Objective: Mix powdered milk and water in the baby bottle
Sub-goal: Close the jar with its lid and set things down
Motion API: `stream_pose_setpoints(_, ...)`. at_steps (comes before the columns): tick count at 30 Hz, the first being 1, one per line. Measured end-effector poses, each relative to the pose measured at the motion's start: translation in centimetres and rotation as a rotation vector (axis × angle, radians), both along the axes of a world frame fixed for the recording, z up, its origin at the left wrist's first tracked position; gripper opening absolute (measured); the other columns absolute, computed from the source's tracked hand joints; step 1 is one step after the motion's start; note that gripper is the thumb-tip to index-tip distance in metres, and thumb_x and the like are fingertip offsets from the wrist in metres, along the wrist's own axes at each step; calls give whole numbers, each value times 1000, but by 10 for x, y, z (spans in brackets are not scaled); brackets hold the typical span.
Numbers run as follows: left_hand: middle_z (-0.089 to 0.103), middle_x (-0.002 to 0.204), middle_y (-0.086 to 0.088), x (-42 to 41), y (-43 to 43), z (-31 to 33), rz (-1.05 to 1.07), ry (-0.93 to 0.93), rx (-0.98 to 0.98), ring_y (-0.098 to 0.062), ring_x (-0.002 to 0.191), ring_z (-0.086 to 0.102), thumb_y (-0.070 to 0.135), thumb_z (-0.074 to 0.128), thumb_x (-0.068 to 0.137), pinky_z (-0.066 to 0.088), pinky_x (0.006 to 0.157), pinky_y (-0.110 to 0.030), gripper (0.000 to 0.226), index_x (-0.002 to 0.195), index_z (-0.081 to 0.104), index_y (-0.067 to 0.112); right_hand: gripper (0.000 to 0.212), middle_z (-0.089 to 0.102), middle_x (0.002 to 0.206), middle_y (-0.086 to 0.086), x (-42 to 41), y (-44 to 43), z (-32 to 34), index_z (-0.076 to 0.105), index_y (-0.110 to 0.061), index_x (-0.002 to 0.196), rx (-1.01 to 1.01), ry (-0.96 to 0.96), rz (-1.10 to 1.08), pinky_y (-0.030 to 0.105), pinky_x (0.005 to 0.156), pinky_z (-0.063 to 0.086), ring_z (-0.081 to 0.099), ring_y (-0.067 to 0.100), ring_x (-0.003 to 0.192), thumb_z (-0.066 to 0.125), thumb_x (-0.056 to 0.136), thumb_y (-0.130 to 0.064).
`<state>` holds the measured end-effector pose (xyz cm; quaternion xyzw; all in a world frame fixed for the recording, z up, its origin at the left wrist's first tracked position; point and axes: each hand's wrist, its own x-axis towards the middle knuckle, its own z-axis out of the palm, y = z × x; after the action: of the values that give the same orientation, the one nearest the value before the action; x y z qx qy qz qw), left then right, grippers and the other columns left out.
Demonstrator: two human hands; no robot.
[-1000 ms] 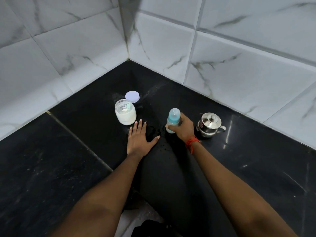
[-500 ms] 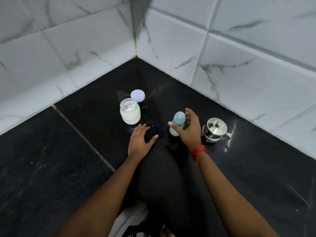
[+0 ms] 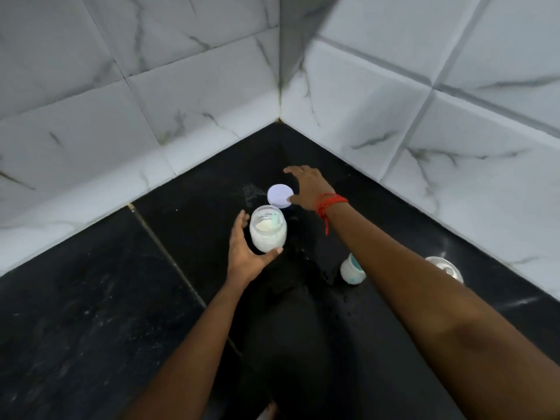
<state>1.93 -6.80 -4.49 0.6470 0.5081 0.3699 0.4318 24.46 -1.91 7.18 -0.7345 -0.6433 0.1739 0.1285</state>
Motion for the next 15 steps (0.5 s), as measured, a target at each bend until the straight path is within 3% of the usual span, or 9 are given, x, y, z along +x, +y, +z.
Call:
stream_pose_setpoints(2,51,150,14,-2,5,-3,-88,-56,-45,0,139,50,28,99,60,45,117,-38,123,161,29,22,86,40,152,13,1,23,-22,35,-24,153,-89,-39,38,47,115,35,38,37,137,79,80,-23)
stream_pose_setpoints(4,56,147,15,-3,10,-4,-125,-48,-37,2,135,53,19,99,64,49,113,-37,110,157,40,22,92,35,156,11,-1,40,-43,30,-27,155,-155,-91,69,50,115,34,36,38,139,81,77,-31)
stream_pose_setpoints(8,64,141,12,-5,21,-2,-191,-51,-15,-6,132,59,27,99,66,52,109,-33,91,146,55,26,88,26,161,9,-8,59,-64,31,-31,155,-227,-164,84,52,114,35,31,38,142,78,81,-36)
stream_pose_setpoints(12,65,139,14,-7,22,2,-205,-45,-13,-3,130,60,25,100,67,50,106,-23,89,144,56,28,78,45,146,13,-13,66,-71,41,-28,150,-212,-101,68,46,111,41,43,37,132,77,80,-32)
stream_pose_setpoints(15,66,137,15,-9,23,1,-198,-51,-27,-1,128,60,26,101,64,51,105,-21,89,142,58,27,79,48,142,14,-14,61,-52,44,-24,148,-133,52,34,42,112,39,47,35,130,81,78,-30)
